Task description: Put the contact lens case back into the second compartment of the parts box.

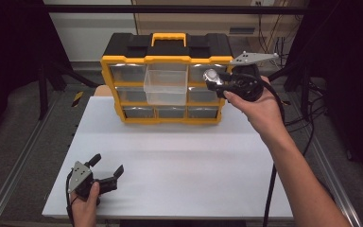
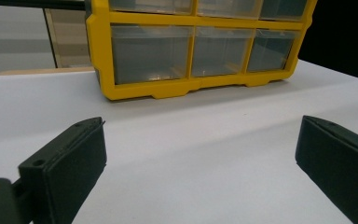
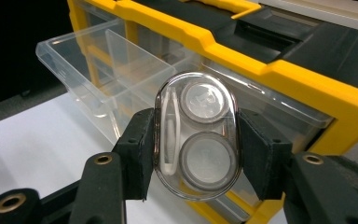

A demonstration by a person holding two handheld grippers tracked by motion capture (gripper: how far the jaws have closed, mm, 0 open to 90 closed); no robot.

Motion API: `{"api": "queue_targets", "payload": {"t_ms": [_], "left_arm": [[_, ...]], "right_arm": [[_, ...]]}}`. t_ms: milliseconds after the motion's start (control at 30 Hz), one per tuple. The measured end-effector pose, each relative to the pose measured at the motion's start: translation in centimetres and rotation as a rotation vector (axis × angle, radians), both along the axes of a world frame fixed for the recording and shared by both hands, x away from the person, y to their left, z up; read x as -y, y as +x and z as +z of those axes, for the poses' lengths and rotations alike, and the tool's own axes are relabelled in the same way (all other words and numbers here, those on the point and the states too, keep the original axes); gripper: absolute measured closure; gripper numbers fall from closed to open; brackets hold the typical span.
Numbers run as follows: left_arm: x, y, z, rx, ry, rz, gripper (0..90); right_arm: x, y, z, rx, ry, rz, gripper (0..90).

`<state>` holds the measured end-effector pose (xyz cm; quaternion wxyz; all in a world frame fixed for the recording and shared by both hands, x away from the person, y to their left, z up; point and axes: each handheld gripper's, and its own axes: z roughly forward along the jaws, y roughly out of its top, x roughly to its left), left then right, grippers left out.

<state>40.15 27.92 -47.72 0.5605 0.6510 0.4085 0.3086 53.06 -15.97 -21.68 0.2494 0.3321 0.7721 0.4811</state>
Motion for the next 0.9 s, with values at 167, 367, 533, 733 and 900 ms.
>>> {"api": "queue_targets", "payload": {"t_ms": [167,367,533,733,900], "left_arm": [[0.0,-0.1,0.1,0.001,0.002,0.001,1.6],[0.0,0.0,0.1,0.003,-0.002,0.000,1.6],[0.0,0.1,0.3,0.008,-0.007,-0.009,1.6],[0.2,0.6,0.1,0.000,-0.008,-0.022,1.6],[0.2,0.8,0.1,-0.002,-0.008,-0.023,1.6]], "right_arm": [[-0.3,0.0,0.3,0.008,0.013,0.013,49.2],[-0.9,0.1,0.6,0.014,0.016,0.019,49.2],[-1.1,0.2,1.0,0.024,0.023,0.015,49.2],[-1.6,0.5,1.4,0.025,0.038,0.003,49.2],[-2.6,0.7,1.9,0.036,0.037,0.011,49.2]]}}
